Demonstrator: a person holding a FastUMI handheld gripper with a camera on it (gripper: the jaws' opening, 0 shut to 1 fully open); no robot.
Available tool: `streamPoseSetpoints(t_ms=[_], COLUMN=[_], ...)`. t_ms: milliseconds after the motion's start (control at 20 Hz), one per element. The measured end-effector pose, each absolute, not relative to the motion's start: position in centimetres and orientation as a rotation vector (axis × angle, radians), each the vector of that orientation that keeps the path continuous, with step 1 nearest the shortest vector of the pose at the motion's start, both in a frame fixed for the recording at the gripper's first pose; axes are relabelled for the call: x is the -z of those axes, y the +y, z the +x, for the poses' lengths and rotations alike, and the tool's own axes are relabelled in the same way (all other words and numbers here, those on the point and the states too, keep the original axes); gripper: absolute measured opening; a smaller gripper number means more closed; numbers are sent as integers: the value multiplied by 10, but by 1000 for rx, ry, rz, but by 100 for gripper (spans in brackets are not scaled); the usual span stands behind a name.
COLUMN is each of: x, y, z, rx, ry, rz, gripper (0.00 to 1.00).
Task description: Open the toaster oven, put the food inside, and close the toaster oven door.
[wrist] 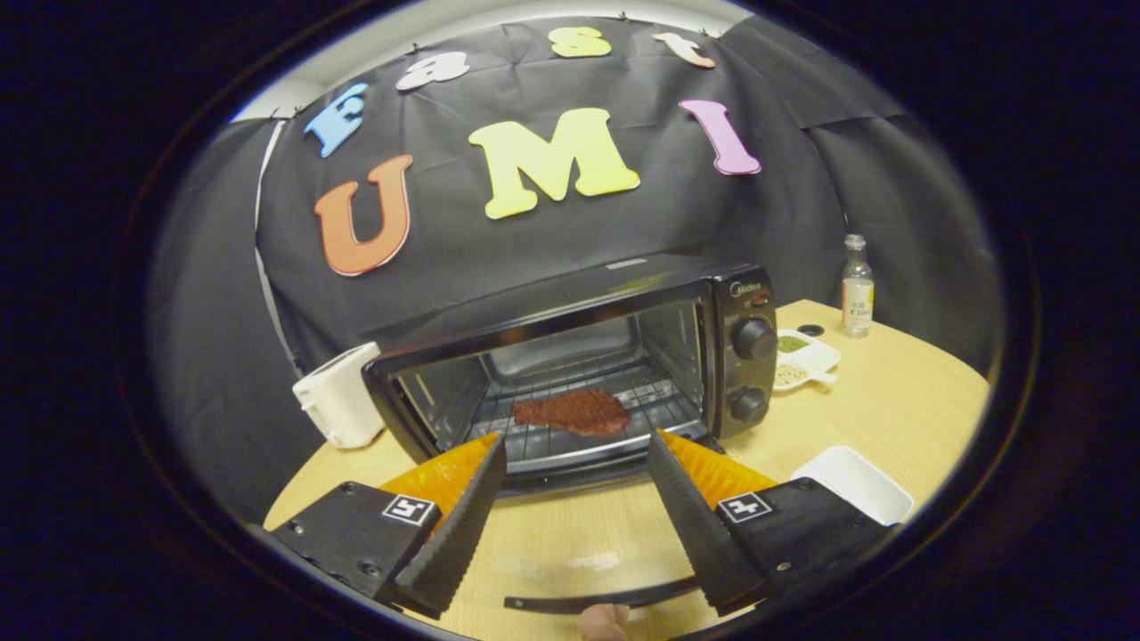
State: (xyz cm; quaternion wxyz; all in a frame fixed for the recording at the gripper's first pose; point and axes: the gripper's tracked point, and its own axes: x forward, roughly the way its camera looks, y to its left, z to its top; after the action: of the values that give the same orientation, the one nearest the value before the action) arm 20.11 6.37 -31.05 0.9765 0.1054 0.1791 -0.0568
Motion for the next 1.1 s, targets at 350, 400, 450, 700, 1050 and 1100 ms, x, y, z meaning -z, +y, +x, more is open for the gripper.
streamPoseSetpoints(t_ms=[350,400,450,700,1050,1100], x=[344,351,359,386,403,402], y=[73,74,74,78,79,80], z=[118,111,104,92,91,94], rx=[123,122,118,99,121,119], ry=[367,371,381,440,552,550], rz=[-7,-9,-3,4,-36,-32], gripper=[100,100,100,100,100,100])
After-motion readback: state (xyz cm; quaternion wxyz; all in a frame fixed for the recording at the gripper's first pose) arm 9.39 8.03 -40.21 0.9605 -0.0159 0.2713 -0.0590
